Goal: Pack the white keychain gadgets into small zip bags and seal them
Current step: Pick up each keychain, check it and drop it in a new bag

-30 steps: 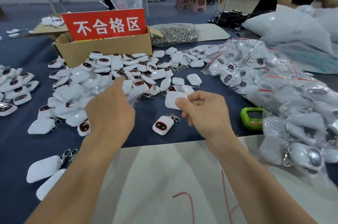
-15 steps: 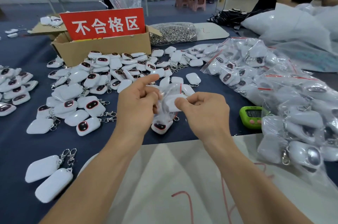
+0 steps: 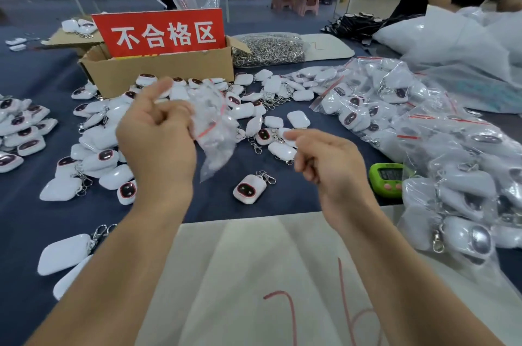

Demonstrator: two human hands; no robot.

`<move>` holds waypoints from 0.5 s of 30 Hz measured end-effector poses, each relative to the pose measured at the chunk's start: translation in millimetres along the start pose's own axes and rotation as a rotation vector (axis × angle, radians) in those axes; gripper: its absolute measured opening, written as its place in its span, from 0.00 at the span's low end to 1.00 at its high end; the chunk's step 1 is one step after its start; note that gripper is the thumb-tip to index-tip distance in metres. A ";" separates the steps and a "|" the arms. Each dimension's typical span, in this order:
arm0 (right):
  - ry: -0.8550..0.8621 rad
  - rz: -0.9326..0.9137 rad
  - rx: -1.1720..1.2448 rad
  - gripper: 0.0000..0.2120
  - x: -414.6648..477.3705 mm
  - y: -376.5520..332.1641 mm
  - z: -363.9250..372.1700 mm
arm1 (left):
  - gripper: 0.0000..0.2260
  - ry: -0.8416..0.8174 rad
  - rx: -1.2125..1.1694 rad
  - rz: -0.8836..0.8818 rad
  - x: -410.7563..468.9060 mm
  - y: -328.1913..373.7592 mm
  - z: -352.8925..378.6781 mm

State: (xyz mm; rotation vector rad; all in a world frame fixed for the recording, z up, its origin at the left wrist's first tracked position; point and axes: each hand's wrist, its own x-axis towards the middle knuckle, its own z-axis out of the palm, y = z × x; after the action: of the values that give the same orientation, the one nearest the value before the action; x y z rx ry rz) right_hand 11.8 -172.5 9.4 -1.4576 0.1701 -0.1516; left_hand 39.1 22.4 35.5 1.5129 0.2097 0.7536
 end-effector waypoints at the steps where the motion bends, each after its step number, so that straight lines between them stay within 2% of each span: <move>1: -0.026 -0.016 -0.157 0.14 0.4 3.6 2.0 | 0.19 0.039 0.009 0.059 4.7 5.1 -3.7; 3: -0.136 -0.077 -0.428 0.19 -2.9 8.8 12.2 | 0.17 0.072 0.074 0.194 9.8 13.0 -9.4; 5: -0.344 -0.168 -0.692 0.23 -8.6 16.2 23.8 | 0.16 0.057 0.264 0.355 8.4 15.8 -12.0; 7: -0.516 -0.239 -0.965 0.22 -11.0 23.1 29.9 | 0.17 0.000 0.459 0.471 -0.2 12.2 -9.7; 8: -0.526 -0.233 -1.026 0.20 -11.6 23.9 29.8 | 0.19 -0.047 0.532 0.478 -5.7 7.4 -7.4; 10: -0.439 -0.193 -0.975 0.12 -11.9 23.7 25.7 | 0.23 -0.179 0.661 0.403 -17.0 -5.7 -3.2; 12: -0.352 -0.189 -0.824 0.05 -10.1 22.5 19.2 | 0.20 -0.315 0.793 0.354 -28.6 -18.9 0.7; 14: -0.268 -0.149 -0.615 0.07 -6.2 21.3 14.7 | 0.11 -0.386 0.883 0.454 -40.2 -26.9 5.4; 15: -0.209 -0.114 -0.489 0.07 -4.0 19.8 13.4 | 0.10 -0.387 0.853 0.500 -45.8 -29.0 8.5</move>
State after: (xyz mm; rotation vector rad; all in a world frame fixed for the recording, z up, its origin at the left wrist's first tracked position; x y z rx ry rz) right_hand 10.6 -156.4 -8.7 -1.9599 -0.0525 -0.0495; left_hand 18.1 -7.0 -5.9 2.5470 -0.1802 0.7779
